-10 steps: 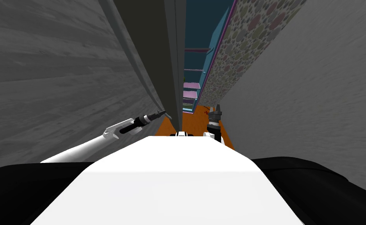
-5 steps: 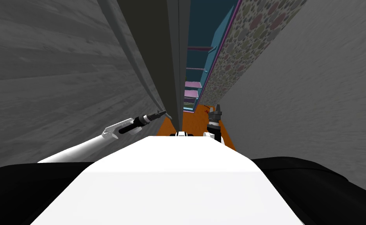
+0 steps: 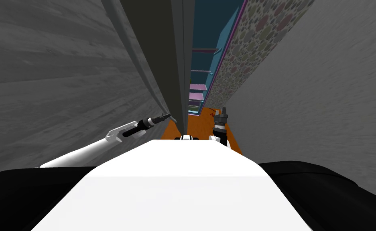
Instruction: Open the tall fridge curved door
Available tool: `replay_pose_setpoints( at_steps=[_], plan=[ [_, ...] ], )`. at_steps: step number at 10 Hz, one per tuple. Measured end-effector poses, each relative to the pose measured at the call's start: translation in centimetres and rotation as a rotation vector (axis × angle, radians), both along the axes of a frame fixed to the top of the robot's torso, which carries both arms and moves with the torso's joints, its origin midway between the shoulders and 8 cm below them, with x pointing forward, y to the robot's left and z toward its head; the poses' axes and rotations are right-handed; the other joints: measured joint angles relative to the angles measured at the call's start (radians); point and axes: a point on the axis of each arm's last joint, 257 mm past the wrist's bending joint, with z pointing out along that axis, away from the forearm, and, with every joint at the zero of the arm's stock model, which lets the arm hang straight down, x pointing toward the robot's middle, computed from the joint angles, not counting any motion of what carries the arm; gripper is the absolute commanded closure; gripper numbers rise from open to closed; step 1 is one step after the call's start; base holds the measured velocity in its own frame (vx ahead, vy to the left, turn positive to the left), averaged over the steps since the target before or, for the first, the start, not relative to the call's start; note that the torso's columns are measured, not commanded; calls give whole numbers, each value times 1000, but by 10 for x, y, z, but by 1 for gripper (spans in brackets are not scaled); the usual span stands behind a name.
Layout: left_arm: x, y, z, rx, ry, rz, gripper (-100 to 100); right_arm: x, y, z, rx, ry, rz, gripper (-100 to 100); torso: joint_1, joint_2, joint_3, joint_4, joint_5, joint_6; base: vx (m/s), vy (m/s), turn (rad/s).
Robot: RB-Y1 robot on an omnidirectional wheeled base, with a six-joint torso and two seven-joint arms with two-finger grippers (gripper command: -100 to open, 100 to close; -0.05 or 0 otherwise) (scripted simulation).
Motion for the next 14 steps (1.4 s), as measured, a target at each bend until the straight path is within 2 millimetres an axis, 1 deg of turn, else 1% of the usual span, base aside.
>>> replay_pose_setpoints(
  at_steps=[1, 2, 3, 5, 7, 9, 11, 13, 14],
  plan=[
    [-1, 2, 0, -1, 1, -1, 100, 0, 0, 0, 0, 0, 0, 0, 2, 1, 0, 1, 0, -2, -42, 105, -67],
    [0, 4, 0, 7, -3, 1, 100, 0, 0, 0, 0, 0, 0, 0, 7, 1, 0, 3, 0, 0, -84, 209, -99],
    [-1, 3, 0, 16, -7, -5, 100, 0, 0, 0, 0, 0, 0, 0, 8, 2, 0, 4, 0, 1, -77, 186, -34],
    [-8, -1, 6, 18, -21, -24, 100, 0, 0, 0, 0, 0, 0, 0, 0, 10, 6, 4, -1, -5, -54, 137, -24],
    [-10, -5, 8, 17, -29, -37, 100, 0, 0, 0, 0, 0, 0, 0, -4, 13, 9, 3, -1, -6, -15, 38, -3],
    [-8, -4, 6, 17, -29, -38, 100, 0, 0, 0, 0, 0, 0, 0, -2, 12, 8, 2, 0, -5, 8, -22, 6],
    [-7, -6, 6, 19, -29, -35, 100, 0, 0, 0, 0, 0, 0, 0, -3, 11, 8, 1, 0, 0, -6, 15, 2],
    [-7, -3, 6, 18, -24, -37, 100, 0, 0, 0, 0, 0, 0, 0, -1, 11, 7, 3, 0, -5, 0, -1, -2],
    [-8, -5, 7, 19, -24, -36, 100, 0, 0, 0, 0, 0, 0, 0, -2, 12, 8, 3, -1, -2, -28, 128, -390]
  ],
)
